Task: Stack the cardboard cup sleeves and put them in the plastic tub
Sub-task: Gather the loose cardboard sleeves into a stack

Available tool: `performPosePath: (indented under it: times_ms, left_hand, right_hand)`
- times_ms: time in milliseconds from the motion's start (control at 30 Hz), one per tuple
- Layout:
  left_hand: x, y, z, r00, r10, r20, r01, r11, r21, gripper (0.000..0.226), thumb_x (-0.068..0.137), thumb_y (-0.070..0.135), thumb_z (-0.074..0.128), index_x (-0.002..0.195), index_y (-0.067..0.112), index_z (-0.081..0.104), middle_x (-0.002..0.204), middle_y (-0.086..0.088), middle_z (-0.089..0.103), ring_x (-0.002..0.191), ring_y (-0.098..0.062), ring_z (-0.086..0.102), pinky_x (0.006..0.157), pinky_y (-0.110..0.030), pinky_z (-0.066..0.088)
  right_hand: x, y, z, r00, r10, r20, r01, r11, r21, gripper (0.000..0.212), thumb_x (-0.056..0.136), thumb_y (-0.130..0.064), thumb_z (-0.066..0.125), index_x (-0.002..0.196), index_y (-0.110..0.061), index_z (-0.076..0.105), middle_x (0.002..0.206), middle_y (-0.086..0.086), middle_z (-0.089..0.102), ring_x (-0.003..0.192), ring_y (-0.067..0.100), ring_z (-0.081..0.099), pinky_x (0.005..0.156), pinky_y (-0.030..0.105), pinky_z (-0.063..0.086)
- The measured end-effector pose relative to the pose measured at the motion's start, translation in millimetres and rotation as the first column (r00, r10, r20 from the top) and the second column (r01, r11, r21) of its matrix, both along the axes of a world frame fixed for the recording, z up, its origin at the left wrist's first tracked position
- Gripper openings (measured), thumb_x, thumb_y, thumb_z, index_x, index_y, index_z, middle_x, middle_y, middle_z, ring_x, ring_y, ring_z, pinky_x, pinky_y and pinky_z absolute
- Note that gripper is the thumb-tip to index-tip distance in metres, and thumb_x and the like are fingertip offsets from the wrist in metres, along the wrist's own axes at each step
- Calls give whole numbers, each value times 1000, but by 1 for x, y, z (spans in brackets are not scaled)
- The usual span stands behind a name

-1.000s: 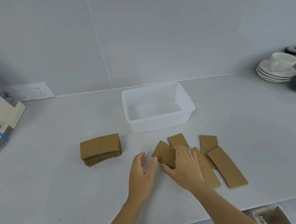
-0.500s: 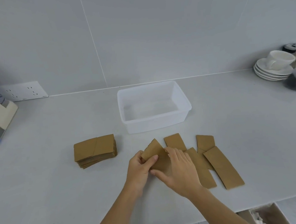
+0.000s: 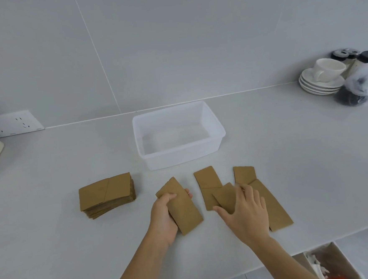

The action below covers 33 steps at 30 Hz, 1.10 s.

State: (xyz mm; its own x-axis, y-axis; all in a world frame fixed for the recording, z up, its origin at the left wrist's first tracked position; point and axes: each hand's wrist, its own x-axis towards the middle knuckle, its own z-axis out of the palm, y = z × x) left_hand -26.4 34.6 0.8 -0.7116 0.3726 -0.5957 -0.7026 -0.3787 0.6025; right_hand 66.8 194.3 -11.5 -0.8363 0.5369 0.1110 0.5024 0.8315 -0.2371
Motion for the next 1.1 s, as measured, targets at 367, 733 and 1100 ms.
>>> performPosePath:
  times_ms: [367, 733, 1100]
  left_hand:
    - [0, 1, -3, 998, 17, 65, -20, 999, 37, 27, 86, 3, 39, 102, 10, 61, 93, -12, 75, 99, -27, 66, 92, -49, 47]
    - [7, 7, 5, 998, -22, 53, 22, 1000, 8, 36, 91, 27, 53, 124, 11, 54, 107, -15, 72, 94, -26, 69, 68, -40, 57]
    - [16, 5, 5, 982, -162, -100, 166, 986, 30, 54, 67, 33, 73, 115, 9, 64, 113, -13, 70, 105, -26, 66, 90, -40, 52]
  right_hand:
    - [2, 8, -10, 995, -24, 101, 31, 997, -64, 70, 76, -64, 50, 121, -11, 44, 136, 3, 40, 122, 21, 36, 101, 31, 28]
    - [-13, -18, 11, 990, 14, -138, -69, 912, -404, 68, 76, -51, 61, 128, -15, 37, 124, -2, 47, 109, 15, 49, 81, 26, 44]
    - [-34, -62, 12, 981, 63, -183, -153, 829, -538, 62, 73, -51, 59, 124, -22, 40, 119, -9, 46, 106, 9, 50, 83, 28, 49]
